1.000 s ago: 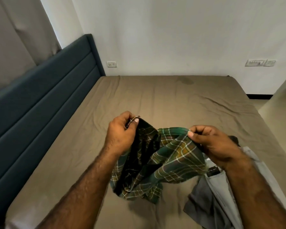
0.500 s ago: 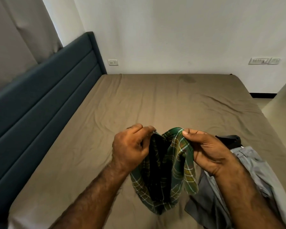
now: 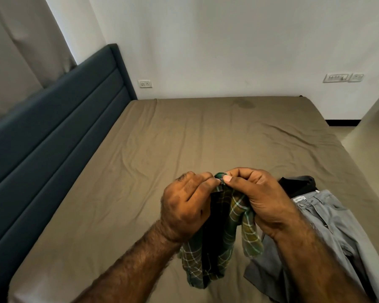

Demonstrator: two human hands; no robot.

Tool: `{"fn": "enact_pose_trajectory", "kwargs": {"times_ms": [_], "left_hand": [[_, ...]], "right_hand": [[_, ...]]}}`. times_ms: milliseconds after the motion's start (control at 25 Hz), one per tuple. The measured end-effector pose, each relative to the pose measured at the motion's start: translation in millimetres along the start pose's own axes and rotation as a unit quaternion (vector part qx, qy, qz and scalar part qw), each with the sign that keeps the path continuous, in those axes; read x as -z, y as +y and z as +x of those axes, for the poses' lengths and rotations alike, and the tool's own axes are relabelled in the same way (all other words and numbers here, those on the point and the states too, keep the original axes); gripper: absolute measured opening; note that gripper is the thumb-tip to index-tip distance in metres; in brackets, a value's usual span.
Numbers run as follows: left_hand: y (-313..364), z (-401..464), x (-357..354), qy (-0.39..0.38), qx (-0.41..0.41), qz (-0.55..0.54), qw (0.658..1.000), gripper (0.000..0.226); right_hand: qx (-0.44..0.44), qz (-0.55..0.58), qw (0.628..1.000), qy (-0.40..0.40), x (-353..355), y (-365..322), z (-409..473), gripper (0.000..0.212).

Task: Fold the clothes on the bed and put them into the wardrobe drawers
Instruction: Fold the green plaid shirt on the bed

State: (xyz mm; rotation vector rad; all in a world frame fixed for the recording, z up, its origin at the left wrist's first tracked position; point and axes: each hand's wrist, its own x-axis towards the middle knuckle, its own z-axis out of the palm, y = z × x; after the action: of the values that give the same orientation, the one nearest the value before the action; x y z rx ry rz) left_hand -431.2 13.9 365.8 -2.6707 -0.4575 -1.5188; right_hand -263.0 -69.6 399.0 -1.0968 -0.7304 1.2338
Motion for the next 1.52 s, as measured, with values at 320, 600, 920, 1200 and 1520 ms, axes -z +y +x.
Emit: {"fn": "enact_pose_trajectory", "kwargs": {"times_ms": [320, 600, 920, 1200, 1520], "left_hand": [[3.5, 2.6, 4.0, 0.013, 0.012, 0.0, 1.0, 0.016], [-2.4, 4.4, 13.5, -0.021, -0.021, -0.016, 0.999, 0.018], [-6.9, 21.2, 22.7, -0.184, 0.18, -0.272, 0.927, 0.049], [6.0, 29.7, 23.8, -0.133, 0.221, -0.254, 0.932, 0.008], [37.2, 23.1, 24.9, 0.009, 0.032, -0.073, 0.997, 0.021]], "right_hand": [[0.061, -0.057, 0.996, 0.014, -3.2, -5.5, -9.4, 0.007], [0.134, -0.215, 0.967, 0.029, 0.2, -5.8, -18.8, 0.004], [0.184, -0.207, 0.96, 0.029, 3.7, -1.2, -23.8, 0.007], [0.328, -0.435, 0.835, 0.079, 9.6, -2.8, -27.7, 0.007], [0.516, -0.552, 0.628, 0.188, 6.5, 5.5, -40.3, 0.015]]}}
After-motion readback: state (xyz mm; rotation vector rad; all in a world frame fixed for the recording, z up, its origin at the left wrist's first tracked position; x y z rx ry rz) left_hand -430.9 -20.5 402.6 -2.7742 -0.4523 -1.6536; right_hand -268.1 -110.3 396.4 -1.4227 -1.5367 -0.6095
